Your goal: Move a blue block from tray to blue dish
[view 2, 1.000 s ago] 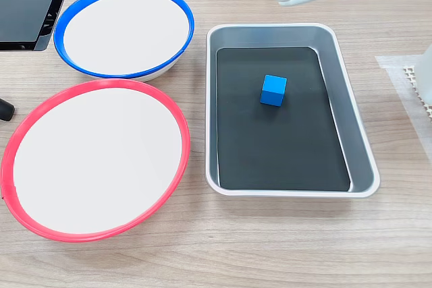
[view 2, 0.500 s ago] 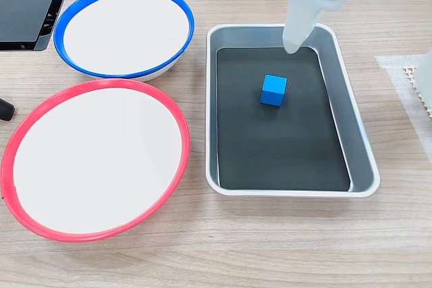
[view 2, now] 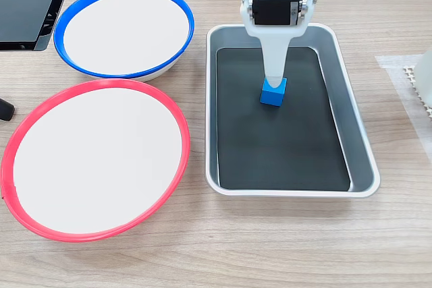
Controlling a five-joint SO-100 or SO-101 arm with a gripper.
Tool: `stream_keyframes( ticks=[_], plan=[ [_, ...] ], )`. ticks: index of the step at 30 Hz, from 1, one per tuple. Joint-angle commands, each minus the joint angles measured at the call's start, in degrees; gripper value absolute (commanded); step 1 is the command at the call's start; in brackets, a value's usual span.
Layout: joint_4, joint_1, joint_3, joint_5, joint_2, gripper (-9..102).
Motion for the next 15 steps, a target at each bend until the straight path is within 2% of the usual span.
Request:
stream_keyframes(
  ticks=[1, 7, 15],
  plan=[
    [-2.1, 0.5, -0.5, -3.2, -0.2, 20],
    [-8.3, 1.6, 4.2, -6.2, -0.3, 22],
    [-12.0, 1.8, 9.5, -6.7, -0.3, 21]
  ],
)
